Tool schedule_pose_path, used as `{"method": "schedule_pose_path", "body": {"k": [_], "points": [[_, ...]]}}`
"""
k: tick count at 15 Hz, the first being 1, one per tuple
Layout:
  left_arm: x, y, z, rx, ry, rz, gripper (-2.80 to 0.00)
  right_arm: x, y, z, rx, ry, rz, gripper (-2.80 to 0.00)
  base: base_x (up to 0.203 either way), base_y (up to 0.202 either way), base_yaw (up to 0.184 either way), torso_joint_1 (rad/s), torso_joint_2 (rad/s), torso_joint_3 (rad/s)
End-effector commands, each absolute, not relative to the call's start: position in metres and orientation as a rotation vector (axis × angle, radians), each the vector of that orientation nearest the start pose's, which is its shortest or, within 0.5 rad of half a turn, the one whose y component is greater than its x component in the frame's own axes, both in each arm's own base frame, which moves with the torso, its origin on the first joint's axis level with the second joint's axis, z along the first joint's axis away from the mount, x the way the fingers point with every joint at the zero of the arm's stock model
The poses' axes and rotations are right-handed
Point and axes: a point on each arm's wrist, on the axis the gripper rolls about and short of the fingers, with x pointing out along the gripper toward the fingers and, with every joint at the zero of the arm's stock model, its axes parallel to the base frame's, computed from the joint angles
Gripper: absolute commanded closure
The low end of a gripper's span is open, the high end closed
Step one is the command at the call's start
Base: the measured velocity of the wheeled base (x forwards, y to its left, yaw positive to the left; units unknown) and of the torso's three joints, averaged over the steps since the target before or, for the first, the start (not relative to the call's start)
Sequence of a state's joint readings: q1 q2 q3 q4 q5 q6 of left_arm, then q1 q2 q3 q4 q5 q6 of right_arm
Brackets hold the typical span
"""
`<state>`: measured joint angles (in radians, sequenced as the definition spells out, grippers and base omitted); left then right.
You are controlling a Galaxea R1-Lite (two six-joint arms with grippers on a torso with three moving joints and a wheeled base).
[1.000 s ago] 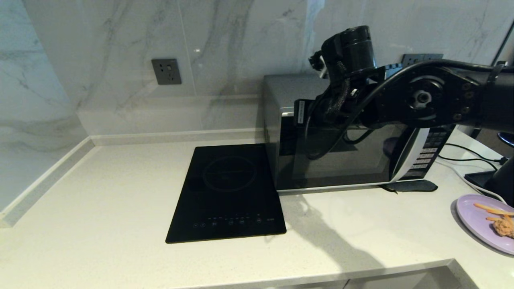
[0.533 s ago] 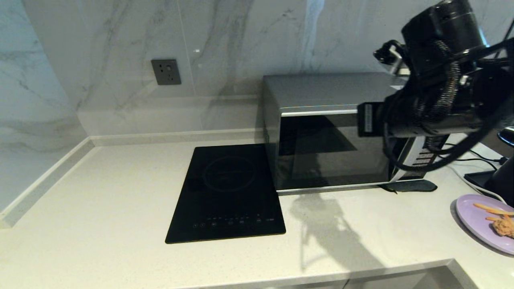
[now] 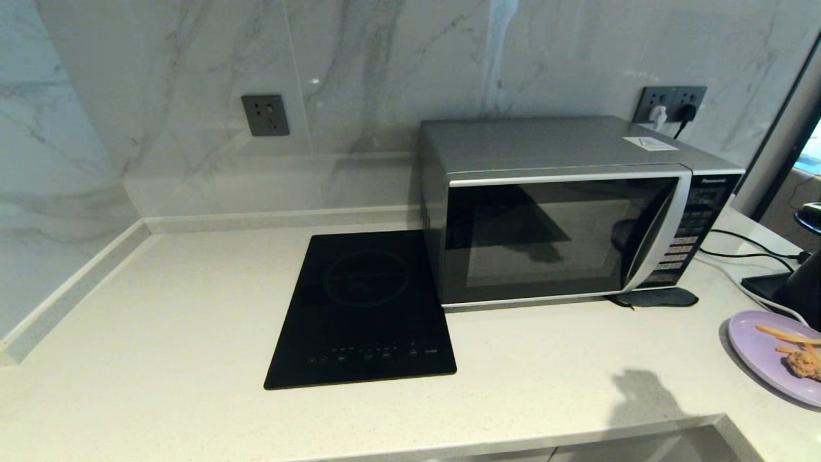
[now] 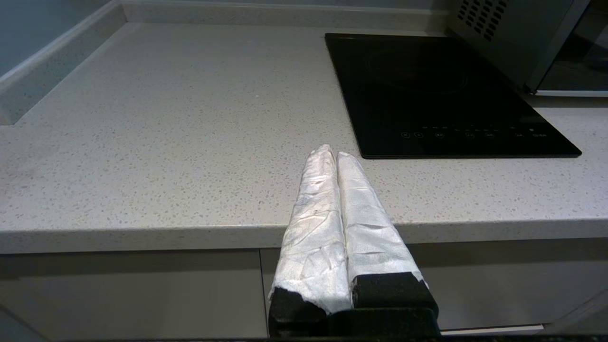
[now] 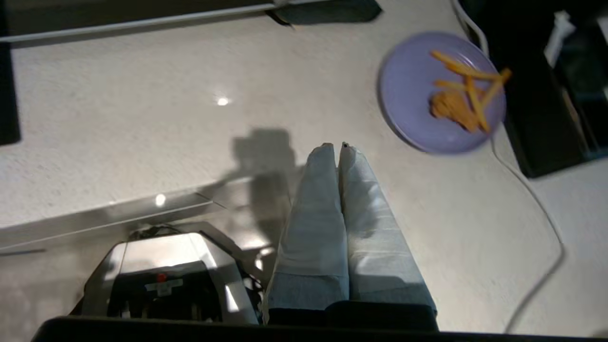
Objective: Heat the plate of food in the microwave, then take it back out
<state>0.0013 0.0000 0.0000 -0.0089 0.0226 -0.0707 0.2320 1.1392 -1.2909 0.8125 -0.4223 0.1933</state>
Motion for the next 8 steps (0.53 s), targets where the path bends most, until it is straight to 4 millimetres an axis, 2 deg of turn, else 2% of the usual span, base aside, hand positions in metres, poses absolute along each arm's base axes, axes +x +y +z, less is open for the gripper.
{"method": "schedule_pose_path", "body": {"k": [1,3,8], "points": [[-0.023,0.000,0.076,-0.072,-0.009,0.024,0.00,0.023,-0.006,0.304,0.043,0.442,-0.299,0.00,0.000,0.000,0.000,0.000,0.00,0.000],[-0.023,0.000,0.076,-0.071,-0.009,0.024,0.00,-0.018,-0.010,0.283,0.066,0.390,-0.331,0.00,0.000,0.000,0.000,0.000,0.00,0.000],[-0.023,0.000,0.076,-0.071,-0.009,0.024,0.00,-0.090,-0.010,0.230,0.094,0.330,-0.373,0.00,0.000,0.000,0.000,0.000,0.00,0.000]]}}
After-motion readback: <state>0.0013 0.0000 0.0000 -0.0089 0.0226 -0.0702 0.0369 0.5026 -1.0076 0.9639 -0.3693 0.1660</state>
